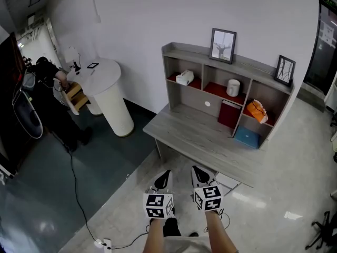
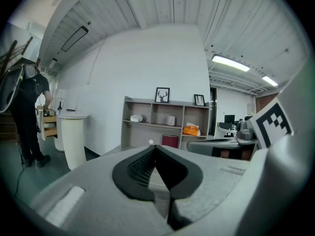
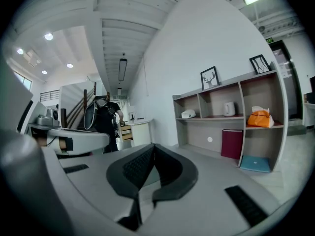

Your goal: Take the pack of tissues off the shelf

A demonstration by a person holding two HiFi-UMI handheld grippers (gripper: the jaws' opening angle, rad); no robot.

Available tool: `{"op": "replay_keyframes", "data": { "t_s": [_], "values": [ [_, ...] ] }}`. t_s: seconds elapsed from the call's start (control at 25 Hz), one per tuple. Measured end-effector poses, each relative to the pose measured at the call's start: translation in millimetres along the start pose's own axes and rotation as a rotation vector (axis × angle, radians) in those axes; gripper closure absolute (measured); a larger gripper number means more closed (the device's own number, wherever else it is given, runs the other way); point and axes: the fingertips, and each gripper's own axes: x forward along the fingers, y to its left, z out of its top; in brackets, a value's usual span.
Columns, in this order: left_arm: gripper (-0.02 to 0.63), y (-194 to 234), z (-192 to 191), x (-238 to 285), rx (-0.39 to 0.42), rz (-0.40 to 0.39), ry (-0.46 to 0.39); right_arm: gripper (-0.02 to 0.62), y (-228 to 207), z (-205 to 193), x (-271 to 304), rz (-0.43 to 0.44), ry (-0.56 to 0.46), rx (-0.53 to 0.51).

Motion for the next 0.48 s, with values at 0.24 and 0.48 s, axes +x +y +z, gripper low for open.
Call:
{"op": "replay_keyframes", "data": {
  "t_s": [0.24, 0.48],
  "values": [
    [0.598, 33.2, 16.0, 49.5, -0.023, -0.019, -0.019, 0.580, -18.8, 14.0, 50.6, -0.024, 0.005, -0.015],
    [0.598, 68.7, 38.6, 97.4, -0.018, -0.050, -0.021, 0.580, -34.1, 38.0, 106.0, -0.061, -0.009, -0.003]
  ]
}}
